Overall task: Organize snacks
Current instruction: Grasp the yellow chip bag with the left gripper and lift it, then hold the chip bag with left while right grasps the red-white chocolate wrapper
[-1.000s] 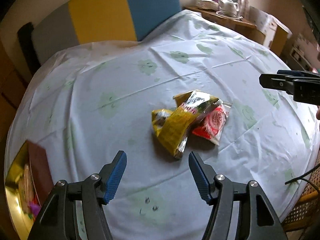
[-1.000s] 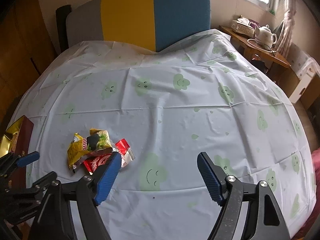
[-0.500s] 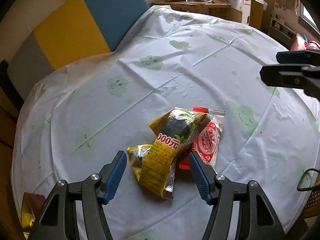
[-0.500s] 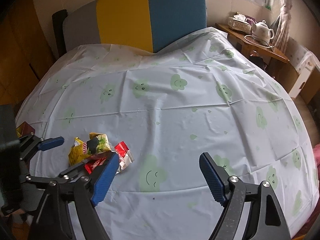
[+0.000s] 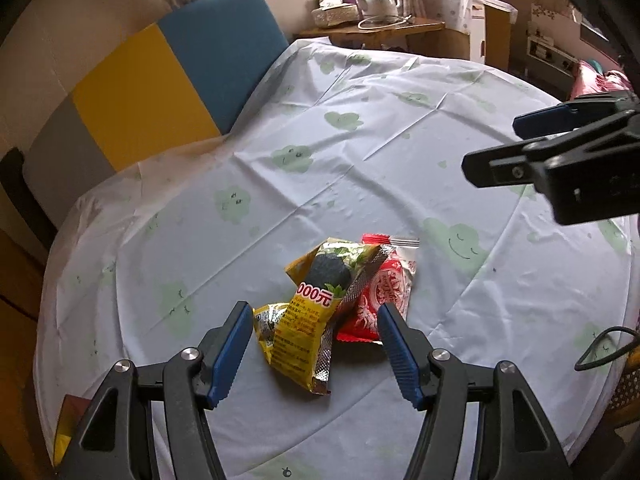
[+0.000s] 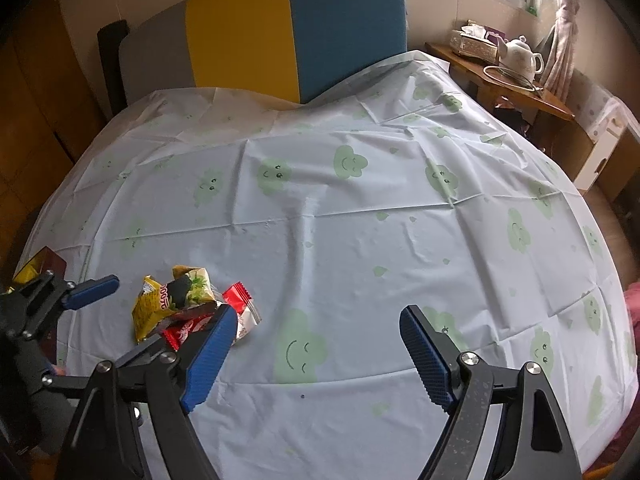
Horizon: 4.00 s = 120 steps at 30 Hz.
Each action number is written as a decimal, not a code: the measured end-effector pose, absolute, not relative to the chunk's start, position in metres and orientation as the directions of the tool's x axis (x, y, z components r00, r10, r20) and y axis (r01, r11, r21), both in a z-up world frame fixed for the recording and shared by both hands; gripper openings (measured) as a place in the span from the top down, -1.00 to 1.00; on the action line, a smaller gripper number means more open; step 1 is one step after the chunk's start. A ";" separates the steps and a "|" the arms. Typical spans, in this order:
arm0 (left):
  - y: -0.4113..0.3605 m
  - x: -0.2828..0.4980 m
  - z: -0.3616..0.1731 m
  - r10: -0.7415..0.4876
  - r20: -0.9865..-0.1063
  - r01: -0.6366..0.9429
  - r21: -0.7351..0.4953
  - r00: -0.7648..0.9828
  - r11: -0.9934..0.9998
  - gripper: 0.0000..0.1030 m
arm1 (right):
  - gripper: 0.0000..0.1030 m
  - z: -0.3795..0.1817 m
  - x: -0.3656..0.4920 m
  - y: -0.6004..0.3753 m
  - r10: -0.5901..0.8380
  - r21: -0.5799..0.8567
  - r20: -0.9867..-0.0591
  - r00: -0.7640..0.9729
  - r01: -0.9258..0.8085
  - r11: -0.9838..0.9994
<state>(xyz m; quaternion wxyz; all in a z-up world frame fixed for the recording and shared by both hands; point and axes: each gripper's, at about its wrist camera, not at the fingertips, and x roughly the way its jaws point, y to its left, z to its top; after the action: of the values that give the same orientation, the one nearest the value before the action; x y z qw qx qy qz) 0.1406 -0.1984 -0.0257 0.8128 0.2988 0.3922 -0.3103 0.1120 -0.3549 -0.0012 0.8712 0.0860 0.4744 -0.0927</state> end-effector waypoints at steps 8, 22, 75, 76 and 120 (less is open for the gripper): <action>-0.199 0.148 -0.027 -0.265 -0.823 0.744 0.256 0.503 0.618 -0.28 | -0.64 -0.003 0.113 -0.355 -0.082 0.055 -0.847 0.525 0.240 0.969; -0.196 0.183 -0.056 -0.267 -0.865 0.765 0.186 0.425 0.617 -0.28 | -0.65 -0.005 0.115 -0.356 -0.080 0.054 -0.852 0.517 0.238 0.970; -0.075 0.075 -0.084 -0.243 -0.742 0.387 0.024 0.625 0.922 -0.12 | -0.65 -0.048 0.124 -0.351 -0.139 -0.046 -0.916 0.377 0.244 0.969; -0.075 0.075 -0.084 -0.244 -0.741 0.387 0.023 0.625 0.922 -0.12 | -0.65 -0.049 0.124 -0.351 -0.130 -0.037 -0.918 0.375 0.245 0.969; -0.070 0.080 -0.086 -0.285 -0.740 0.398 -0.026 0.609 0.917 -0.12 | 0.20 -0.079 0.113 -0.234 0.034 -0.002 -0.941 0.338 -0.106 0.994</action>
<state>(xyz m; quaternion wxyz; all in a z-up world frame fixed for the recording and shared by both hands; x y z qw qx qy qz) 0.0798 -0.0704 -0.0859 0.8941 0.0706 0.3989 -0.1909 0.1132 -0.2336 -0.0785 0.8172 -0.0313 0.5738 0.0431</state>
